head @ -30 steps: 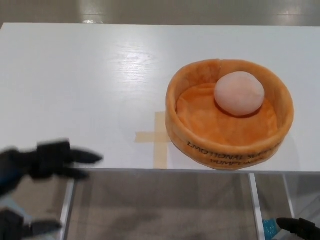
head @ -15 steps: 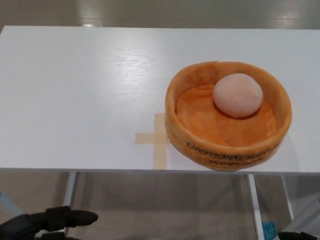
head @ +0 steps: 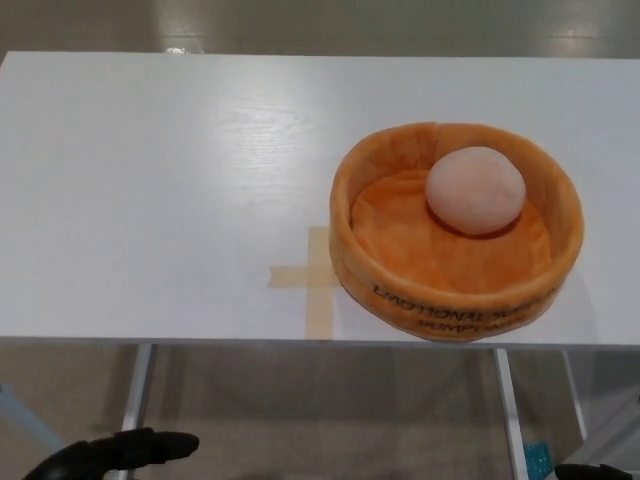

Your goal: Use the left hand to pick up the pink round toy on the left and place it inside the orange plate on the desk.

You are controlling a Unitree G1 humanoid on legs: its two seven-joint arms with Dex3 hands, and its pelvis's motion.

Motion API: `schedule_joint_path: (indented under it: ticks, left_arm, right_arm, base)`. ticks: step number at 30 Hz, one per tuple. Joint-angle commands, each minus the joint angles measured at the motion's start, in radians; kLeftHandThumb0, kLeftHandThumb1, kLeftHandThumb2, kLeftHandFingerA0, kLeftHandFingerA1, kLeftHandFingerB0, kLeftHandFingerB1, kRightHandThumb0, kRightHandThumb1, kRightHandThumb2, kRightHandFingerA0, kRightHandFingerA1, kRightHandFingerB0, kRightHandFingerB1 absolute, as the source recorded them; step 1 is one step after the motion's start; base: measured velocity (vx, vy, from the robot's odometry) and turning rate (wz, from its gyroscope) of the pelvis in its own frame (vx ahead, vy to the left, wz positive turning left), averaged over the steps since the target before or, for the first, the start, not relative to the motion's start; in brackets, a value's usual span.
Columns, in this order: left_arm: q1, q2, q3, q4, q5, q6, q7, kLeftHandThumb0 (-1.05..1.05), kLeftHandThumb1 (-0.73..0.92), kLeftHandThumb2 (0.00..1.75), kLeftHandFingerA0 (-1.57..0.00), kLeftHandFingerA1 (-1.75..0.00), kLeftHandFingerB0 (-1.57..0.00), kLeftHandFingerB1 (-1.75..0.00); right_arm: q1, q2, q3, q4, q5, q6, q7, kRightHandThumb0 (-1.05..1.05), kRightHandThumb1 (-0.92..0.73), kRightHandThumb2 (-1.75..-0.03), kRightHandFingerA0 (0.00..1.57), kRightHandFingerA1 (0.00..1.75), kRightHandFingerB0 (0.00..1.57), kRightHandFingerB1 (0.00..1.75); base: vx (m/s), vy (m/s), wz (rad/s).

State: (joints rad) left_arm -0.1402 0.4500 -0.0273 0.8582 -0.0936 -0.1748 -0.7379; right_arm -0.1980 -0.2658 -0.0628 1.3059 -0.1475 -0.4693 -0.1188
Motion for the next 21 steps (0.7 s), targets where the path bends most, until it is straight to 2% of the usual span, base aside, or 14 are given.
schedule_joint_path:
  ticks: [1, 2, 3, 5, 6, 9, 10, 21]
  left_arm:
    - [-0.089, -0.094, -0.09, 0.256, 0.208, -0.076, 0.422, -0.44, 0.51, 0.68, -0.21, -0.4, -0.25, -0.36]
    - [-0.09, -0.096, -0.093, 0.262, 0.209, -0.08, 0.433, -0.44, 0.51, 0.68, -0.21, -0.4, -0.25, -0.36]
    - [-0.086, -0.106, -0.09, 0.277, 0.207, -0.079, 0.463, -0.4, 0.57, 0.58, -0.24, -0.34, -0.29, -0.3]
    - [-0.084, -0.118, -0.089, 0.302, 0.203, -0.08, 0.501, -0.4, 0.57, 0.58, -0.24, -0.34, -0.29, -0.3]
    - [-0.083, -0.123, -0.079, 0.313, 0.191, -0.085, 0.512, -0.44, 0.51, 0.67, -0.25, -0.41, -0.27, -0.36]
    - [-0.084, -0.129, -0.066, 0.331, 0.175, -0.096, 0.524, -0.44, 0.51, 0.67, -0.25, -0.41, -0.27, -0.36]
    - [-0.075, -0.132, -0.053, 0.335, 0.163, -0.111, 0.527, -0.37, 0.55, 0.57, -0.29, -0.35, -0.33, -0.32]
    - [-0.062, -0.101, -0.106, 0.355, 0.237, -0.18, 0.598, -0.37, 0.56, 0.57, -0.35, -0.38, -0.34, -0.32]
  right_arm:
    - [0.026, -0.006, 0.013, 0.008, -0.016, 0.007, -0.006, -0.36, -0.56, -0.58, 0.7, 0.51, 0.6, 0.44]
    - [0.025, -0.006, 0.014, 0.008, -0.017, 0.005, -0.005, -0.36, -0.56, -0.58, 0.7, 0.51, 0.6, 0.44]
    - [0.024, -0.005, 0.013, 0.007, -0.015, 0.002, -0.004, -0.36, -0.57, -0.58, 0.71, 0.53, 0.6, 0.44]
    - [0.024, -0.004, 0.013, 0.006, -0.012, 0.0, -0.002, -0.36, -0.57, -0.58, 0.71, 0.53, 0.6, 0.44]
    - [0.021, -0.004, 0.016, 0.006, -0.014, -0.002, -0.004, -0.37, -0.57, -0.58, 0.71, 0.53, 0.6, 0.44]
    - [0.018, -0.004, 0.021, 0.005, -0.018, -0.005, -0.007, -0.37, -0.57, -0.58, 0.71, 0.53, 0.6, 0.44]
    - [0.016, -0.002, 0.012, 0.006, -0.007, 0.0, -0.002, -0.37, -0.56, -0.57, 0.72, 0.56, 0.62, 0.44]
    - [0.021, 0.016, 0.015, 0.009, -0.005, 0.003, -0.002, -0.38, -0.57, -0.57, 0.7, 0.56, 0.6, 0.43]
  base:
    - [0.0, 0.0, 0.0]
    - [0.0, 0.0, 0.0]
    - [0.0, 0.0, 0.0]
    - [0.0, 0.0, 0.0]
    - [0.0, 0.0, 0.0]
    - [0.0, 0.0, 0.0]
    - [0.0, 0.0, 0.0]
    - [0.0, 0.0, 0.0]
